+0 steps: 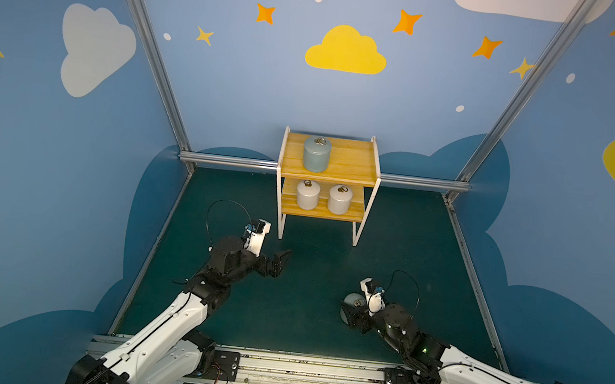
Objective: Remove the tea canisters from the shelf
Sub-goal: Place the tea canister at the center of the board, then pick up the tea canister from the shelf.
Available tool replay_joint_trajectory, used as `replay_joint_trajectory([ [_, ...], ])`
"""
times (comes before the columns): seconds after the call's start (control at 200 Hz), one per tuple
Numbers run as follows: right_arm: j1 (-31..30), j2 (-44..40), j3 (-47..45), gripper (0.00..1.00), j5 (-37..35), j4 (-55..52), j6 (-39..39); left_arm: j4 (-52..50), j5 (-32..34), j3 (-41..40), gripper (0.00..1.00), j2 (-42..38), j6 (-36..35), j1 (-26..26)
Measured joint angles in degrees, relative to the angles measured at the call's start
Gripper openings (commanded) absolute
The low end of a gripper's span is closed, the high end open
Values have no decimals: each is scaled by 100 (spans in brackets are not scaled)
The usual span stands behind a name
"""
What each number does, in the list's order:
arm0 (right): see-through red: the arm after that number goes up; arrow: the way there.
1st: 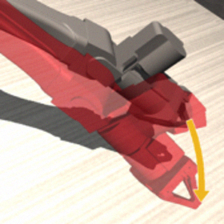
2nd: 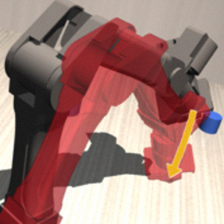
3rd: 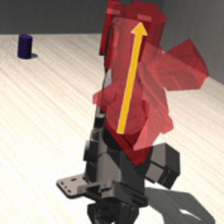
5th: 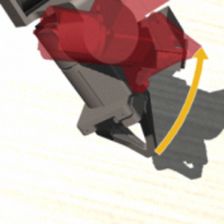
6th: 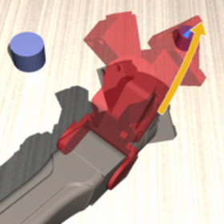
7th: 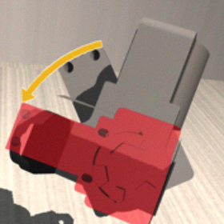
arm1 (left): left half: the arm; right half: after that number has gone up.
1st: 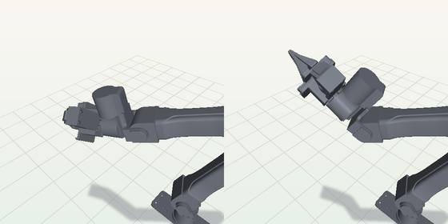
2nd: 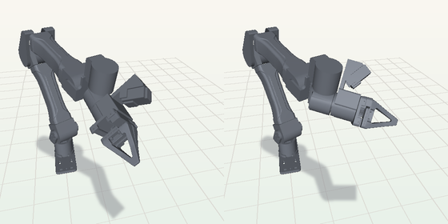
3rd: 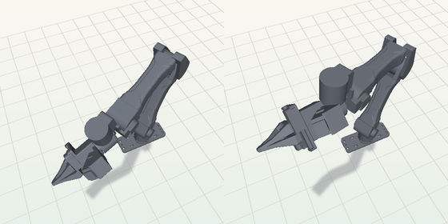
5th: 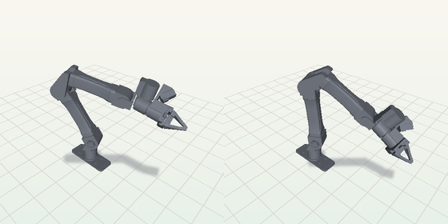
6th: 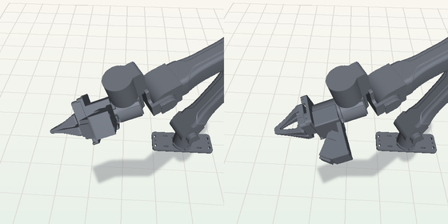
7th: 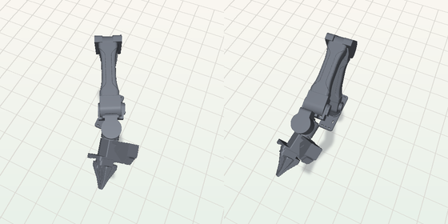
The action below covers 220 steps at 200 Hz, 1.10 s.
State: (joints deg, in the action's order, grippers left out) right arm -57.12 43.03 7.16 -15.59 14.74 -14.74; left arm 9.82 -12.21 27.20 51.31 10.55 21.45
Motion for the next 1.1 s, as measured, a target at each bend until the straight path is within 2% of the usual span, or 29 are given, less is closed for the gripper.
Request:
replay_joint_trajectory([
  [0.33, 160, 0, 417, 91, 4, -323, 164, -184, 2, 28, 98, -42, -7, 0],
  [0.491, 411, -4, 927, 91, 131, -612, 197, -522, 2, 404, 98, -120, -74, 0],
  [0.831, 1259, 431, 1956, 91, 750, -1257, 238, -1215, -2, 2107, 98, 103, -439, 0],
  [1.101, 1908, 815, 2197, 91, 1318, -1526, 197, -1703, -2, 4124, 100, 1386, -1025, 0],
])
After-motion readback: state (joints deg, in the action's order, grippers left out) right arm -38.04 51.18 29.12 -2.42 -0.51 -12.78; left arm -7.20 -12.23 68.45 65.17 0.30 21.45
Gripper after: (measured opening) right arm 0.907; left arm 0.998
